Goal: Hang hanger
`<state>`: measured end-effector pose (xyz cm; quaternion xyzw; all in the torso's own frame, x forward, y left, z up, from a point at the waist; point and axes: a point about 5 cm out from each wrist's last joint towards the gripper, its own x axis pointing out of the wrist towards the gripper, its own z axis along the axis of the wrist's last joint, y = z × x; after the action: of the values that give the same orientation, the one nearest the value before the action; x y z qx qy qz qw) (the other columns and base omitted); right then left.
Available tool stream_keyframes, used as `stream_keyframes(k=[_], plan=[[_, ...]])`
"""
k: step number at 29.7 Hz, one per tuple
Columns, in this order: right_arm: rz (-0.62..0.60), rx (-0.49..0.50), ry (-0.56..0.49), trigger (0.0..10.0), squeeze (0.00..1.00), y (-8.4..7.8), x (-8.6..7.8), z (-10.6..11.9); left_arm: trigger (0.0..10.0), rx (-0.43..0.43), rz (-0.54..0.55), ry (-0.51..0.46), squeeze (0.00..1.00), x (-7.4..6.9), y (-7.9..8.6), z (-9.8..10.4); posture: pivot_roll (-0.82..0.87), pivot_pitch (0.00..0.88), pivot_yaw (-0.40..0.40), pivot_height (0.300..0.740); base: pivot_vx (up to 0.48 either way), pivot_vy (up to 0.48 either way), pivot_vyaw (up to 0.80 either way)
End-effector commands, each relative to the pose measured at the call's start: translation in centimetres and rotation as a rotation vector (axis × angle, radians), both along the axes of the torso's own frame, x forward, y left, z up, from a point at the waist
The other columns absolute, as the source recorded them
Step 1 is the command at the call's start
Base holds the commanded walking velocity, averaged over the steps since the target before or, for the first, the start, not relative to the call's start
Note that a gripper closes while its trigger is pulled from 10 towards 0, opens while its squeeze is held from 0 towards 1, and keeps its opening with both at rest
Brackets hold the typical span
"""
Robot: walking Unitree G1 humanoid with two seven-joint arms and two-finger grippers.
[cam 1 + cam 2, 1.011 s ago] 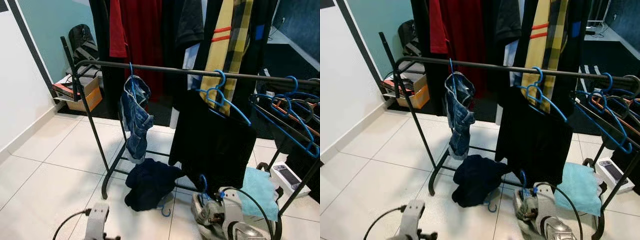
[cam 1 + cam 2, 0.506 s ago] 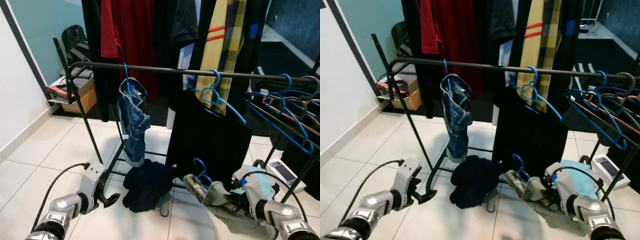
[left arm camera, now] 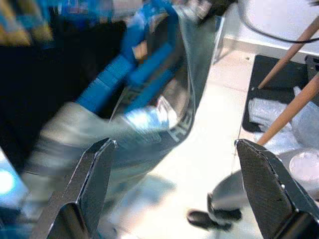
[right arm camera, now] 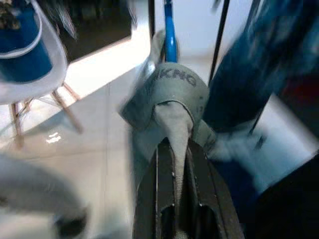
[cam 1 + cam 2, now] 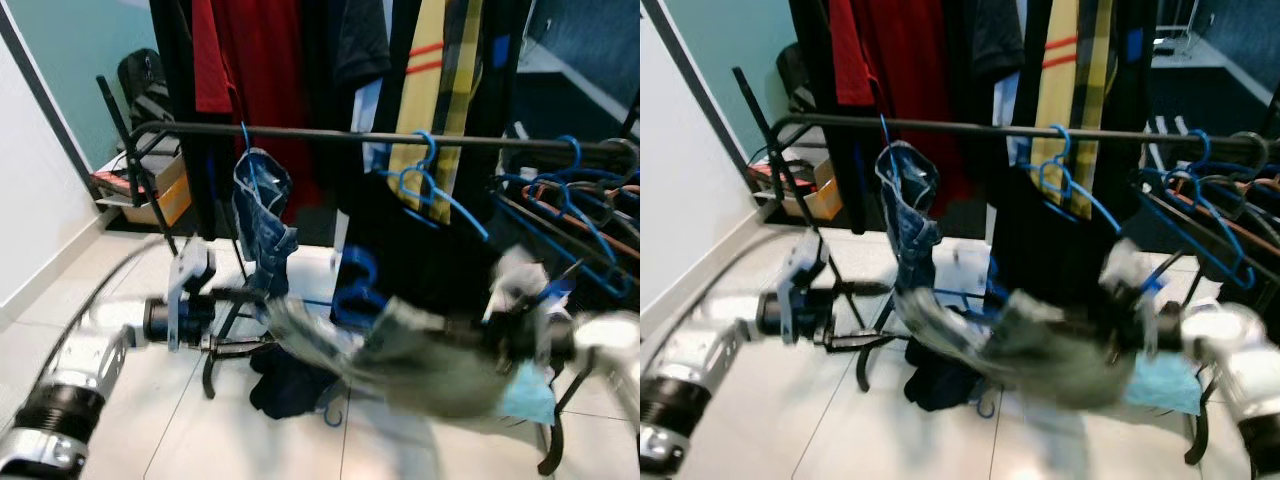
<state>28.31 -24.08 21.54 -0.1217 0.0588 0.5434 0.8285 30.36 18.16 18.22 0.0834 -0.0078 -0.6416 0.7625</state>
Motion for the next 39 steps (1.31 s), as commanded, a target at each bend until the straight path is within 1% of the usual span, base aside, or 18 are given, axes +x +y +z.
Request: stream_keyframes(k=[1, 2, 3, 5, 6, 7, 8, 9, 11, 12, 14, 21, 25, 27, 30, 32, 36, 39], plan=[[0.026, 0.031, 0.006, 10.0, 0.00, 0.5, -0.2, 0.2, 10.0, -0.002, -0.010, 0.010, 0.00, -0.2, 0.4, 0.3, -0.13, 0.000, 0.078, 0.740, 0.000, 0.000, 0.00], [0.045, 0.048, -0.024, 10.0, 0.00, 0.7, -0.3, 1.2, 10.0, -0.022, -0.025, -0.016, 0.00, -0.1, 0.3, 1.3, -0.13, 0.000, 0.076, 0.740, 0.000, 0.000, 0.00], [0.045, 0.048, -0.024, 10.0, 0.00, 0.7, -0.3, 1.2, 10.0, -0.022, -0.025, -0.016, 0.00, -0.1, 0.3, 1.3, -0.13, 0.000, 0.076, 0.740, 0.000, 0.000, 0.00], [0.097, 0.081, -0.093, 10.0, 0.00, 1.3, -0.6, 3.9, 10.0, -0.062, -0.061, -0.075, 0.00, -0.1, 0.1, 4.0, -0.13, 0.000, 0.074, 0.740, 0.000, 0.000, 0.00], [0.097, 0.081, -0.093, 10.0, 0.00, 1.3, -0.6, 3.9, 10.0, -0.062, -0.061, -0.075, 0.00, -0.1, 0.1, 4.0, -0.13, 0.000, 0.074, 0.740, 0.000, 0.000, 0.00], [0.123, 0.092, -0.118, 10.0, 0.00, 1.6, -0.9, 5.1, 10.0, -0.053, -0.061, -0.111, 0.00, 0.0, 0.1, 5.2, -0.13, 0.000, 0.071, 0.740, 0.000, 0.000, 0.00], [0.123, 0.092, -0.118, 10.0, 0.00, 1.6, -0.9, 5.1, 10.0, -0.053, -0.061, -0.111, 0.00, 0.0, 0.1, 5.2, -0.13, 0.000, 0.071, 0.740, 0.000, 0.000, 0.00], [0.146, 0.099, -0.124, 10.0, 0.00, 1.8, -1.2, 5.9, 10.0, -0.059, -0.050, -0.133, 0.00, 0.0, 0.2, 6.2, -0.13, 0.000, 0.068, 0.740, 0.000, 0.000, 0.00], [0.146, 0.099, -0.124, 10.0, 0.00, 1.8, -1.2, 5.9, 10.0, -0.059, -0.050, -0.133, 0.00, 0.0, 0.2, 6.2, -0.13, 0.000, 0.068, 0.740, 0.000, 0.000, 0.00], [0.161, 0.092, -0.123, 10.0, 0.00, 2.0, -1.4, 6.4, 10.0, -0.072, -0.050, -0.130, 1.00, 0.0, 0.3, 7.1, -0.13, 0.000, 0.067, 0.740, 0.000, 0.000, 0.00], [0.156, 0.076, -0.116, 10.0, 0.00, 1.7, -1.5, 6.7, 10.0, -0.089, -0.040, -0.154, 1.00, -0.2, 1.0, 8.5, -0.13, 0.000, 0.071, 0.740, 0.000, 0.000, 0.00], [0.134, 0.072, -0.110, 10.0, 0.00, 1.0, -1.5, 7.0, 10.0, -0.096, -0.061, -0.181, 1.00, -0.6, 1.8, 9.9, -0.14, 0.000, 0.071, 0.740, 0.000, 0.000, 0.00], [0.103, 0.058, -0.096, 10.0, 0.00, -0.3, -1.8, 7.2, 10.0, -0.088, -0.087, -0.191, 1.00, -1.3, 3.1, 11.0, -0.14, 0.000, 0.079, 0.740, 0.000, 0.000, 0.00], [0.083, 0.057, -0.093, 10.0, 0.00, -1.0, -2.1, 7.4, 10.0, -0.081, -0.059, -0.197, 1.00, -1.3, 3.9, 11.3, -0.14, 0.000, 0.082, 0.740, 0.000, 0.000, 0.00], [0.082, 0.063, -0.097, 10.0, 0.00, -1.3, -2.5, 7.9, 10.0, -0.062, -0.036, -0.171, 1.00, -1.1, 4.4, 10.8, -0.14, 0.000, 0.089, 0.740, 0.000, 0.000, 0.00], [0.082, 0.078, -0.122, 10.0, 0.00, -1.6, -2.9, 8.9, 10.0, -0.056, -0.029, -0.112, 1.00, -1.0, 4.4, 9.7, -0.14, 0.000, 0.097, 0.740, 0.000, 0.000, 0.00], [0.092, 0.096, -0.150, 10.0, 0.00, -1.5, -3.2, 9.7, 10.0, -0.078, 0.011, -0.088, 1.00, -0.5, 4.2, 8.6, -0.14, 0.000, 0.101, 0.740, 0.000, 0.000, 0.00], [0.103, 0.097, -0.157, 10.0, 0.00, -1.3, -3.4, 9.9, 10.0, -0.085, 0.010, -0.091, 1.00, -0.4, 3.9, 8.3, -0.14, 0.000, 0.103, 0.740, 0.000, 0.000, 0.00]])
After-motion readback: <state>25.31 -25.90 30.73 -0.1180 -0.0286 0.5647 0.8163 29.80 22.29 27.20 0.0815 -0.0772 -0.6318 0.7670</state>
